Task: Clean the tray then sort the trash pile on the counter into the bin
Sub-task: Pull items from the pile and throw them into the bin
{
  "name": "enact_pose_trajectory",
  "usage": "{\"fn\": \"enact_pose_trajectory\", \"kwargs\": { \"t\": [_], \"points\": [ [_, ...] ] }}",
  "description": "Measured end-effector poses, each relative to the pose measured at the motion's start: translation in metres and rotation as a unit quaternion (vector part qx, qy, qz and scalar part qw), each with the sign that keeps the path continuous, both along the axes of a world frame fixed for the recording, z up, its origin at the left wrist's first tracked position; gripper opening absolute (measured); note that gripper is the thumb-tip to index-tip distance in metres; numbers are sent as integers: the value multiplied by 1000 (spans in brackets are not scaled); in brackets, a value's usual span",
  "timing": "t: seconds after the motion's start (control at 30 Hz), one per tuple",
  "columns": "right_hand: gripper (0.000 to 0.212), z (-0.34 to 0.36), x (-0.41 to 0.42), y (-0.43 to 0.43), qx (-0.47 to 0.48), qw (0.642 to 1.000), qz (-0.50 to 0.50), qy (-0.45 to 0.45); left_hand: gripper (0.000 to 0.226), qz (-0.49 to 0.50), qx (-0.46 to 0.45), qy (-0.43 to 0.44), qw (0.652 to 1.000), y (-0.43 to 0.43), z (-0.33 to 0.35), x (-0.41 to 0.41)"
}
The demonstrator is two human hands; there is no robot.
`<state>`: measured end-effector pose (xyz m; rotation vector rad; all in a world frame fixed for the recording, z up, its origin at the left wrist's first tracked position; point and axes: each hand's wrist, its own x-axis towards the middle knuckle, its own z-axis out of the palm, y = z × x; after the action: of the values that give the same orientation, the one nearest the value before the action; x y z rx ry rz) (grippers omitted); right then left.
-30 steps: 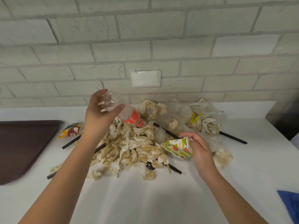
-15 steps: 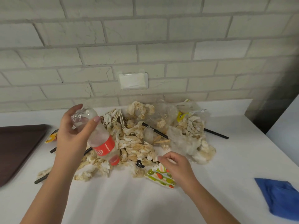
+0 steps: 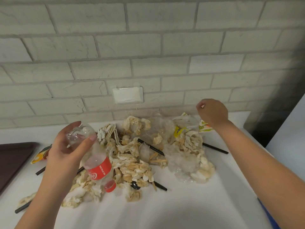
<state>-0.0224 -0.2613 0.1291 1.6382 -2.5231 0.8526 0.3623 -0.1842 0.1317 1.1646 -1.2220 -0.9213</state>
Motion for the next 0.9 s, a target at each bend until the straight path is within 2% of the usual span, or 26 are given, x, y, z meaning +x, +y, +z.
{"fn": "enact_pose_trajectory", "kwargs": {
  "t": [0.07, 0.13, 0.23, 0.37, 0.47, 0.63, 0.77, 0.83, 0.9],
  "points": [
    [25, -4, -9, -34, 109, 983, 16, 145, 56, -6, -2, -3, 1000, -9, 5, -8],
    [26, -11, -12, -58, 209, 948, 54, 235, 60, -15, -6, -6, 1000, -18, 8, -16],
    [27, -27, -15, -78, 269, 916, 101, 282, 69, -29, -12, -8, 999, -31, 9, -26],
    [27, -29, -12, -91, 292, 902, 117, 297, 68, -39, -10, -28, 999, -41, 11, -33],
    [13, -20, -13, -91, 245, 911, 126, 307, 64, -44, -9, -35, 998, -42, 11, -33],
    [17, 12, -17, -53, 93, 953, 105, 267, 63, -39, -19, -31, 999, -27, 11, -42],
    [22, 42, -1, 10, -17, 987, 84, 132, 52, -64, -31, -18, 997, -1, 19, -54],
    [24, 50, 12, 57, -49, 995, 59, 61, 47, -105, -37, -5, 994, 18, 19, -63],
    [17, 44, 19, 108, -106, 994, 34, -22, 44, -145, -45, 3, 988, 38, 15, -75]
  ]
}}
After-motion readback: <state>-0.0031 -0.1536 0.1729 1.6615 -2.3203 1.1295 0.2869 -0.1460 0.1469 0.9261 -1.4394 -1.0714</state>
